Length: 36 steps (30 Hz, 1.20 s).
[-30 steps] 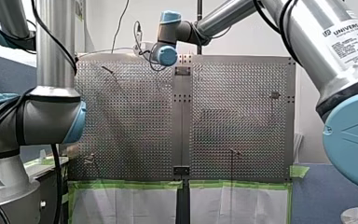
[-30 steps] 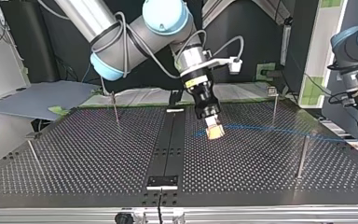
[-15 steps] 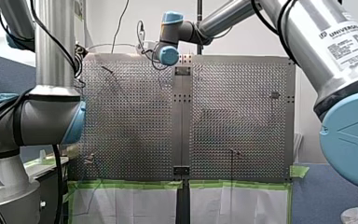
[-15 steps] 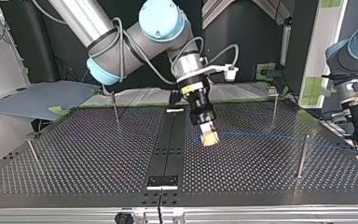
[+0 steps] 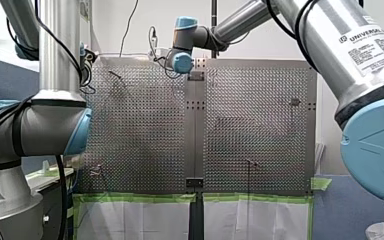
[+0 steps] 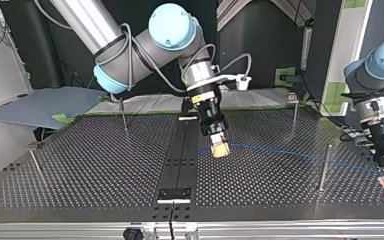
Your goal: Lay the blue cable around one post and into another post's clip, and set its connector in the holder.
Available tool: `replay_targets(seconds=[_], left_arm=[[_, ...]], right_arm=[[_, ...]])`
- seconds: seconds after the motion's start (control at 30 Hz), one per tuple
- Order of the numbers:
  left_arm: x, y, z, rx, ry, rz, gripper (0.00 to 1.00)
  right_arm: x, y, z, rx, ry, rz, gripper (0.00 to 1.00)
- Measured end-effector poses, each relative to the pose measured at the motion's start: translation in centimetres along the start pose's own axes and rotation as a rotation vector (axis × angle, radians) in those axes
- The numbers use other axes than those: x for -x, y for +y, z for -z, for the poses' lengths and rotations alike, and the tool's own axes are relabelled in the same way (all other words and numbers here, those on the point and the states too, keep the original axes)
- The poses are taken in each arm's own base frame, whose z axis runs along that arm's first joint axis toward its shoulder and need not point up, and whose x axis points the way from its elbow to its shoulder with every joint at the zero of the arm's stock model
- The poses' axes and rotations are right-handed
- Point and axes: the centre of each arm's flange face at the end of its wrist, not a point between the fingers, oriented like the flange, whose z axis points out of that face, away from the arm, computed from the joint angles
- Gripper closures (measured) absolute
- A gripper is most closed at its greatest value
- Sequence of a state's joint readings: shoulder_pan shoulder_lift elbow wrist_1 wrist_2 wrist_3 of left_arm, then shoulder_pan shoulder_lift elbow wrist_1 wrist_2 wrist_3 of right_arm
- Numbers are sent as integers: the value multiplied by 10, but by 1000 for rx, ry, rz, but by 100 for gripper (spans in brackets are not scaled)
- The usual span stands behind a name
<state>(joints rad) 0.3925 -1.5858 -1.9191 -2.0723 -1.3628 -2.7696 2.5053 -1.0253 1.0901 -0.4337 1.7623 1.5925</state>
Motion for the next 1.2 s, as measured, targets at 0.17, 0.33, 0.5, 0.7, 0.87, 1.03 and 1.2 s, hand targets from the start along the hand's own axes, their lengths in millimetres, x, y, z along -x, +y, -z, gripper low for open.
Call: replay_targets(seconds=[0.17, 0.33, 0.5, 0.7, 0.87, 1.03, 1.2], left_arm=[[-7, 8, 4, 28, 17, -34, 0], [-18, 18, 9, 56, 42, -58, 0], [-29, 26, 14, 89, 68, -79, 0], [-48, 43, 25, 149, 115, -106, 0], [-61, 47, 33, 186, 149, -135, 0], [-72, 45, 41, 204, 174, -138, 0], [-81, 42, 47, 222, 194, -121, 0]], right_arm=[[13, 11, -2, 25, -21, 6, 100], [36, 20, -4, 43, -52, 15, 100], [52, 28, -4, 62, -73, 22, 100], [61, 37, -2, 85, -109, 32, 100], [75, 48, 2, 109, -163, 51, 100], [99, 62, 15, 164, -247, 78, 100], [106, 76, 26, 226, -261, 73, 100]])
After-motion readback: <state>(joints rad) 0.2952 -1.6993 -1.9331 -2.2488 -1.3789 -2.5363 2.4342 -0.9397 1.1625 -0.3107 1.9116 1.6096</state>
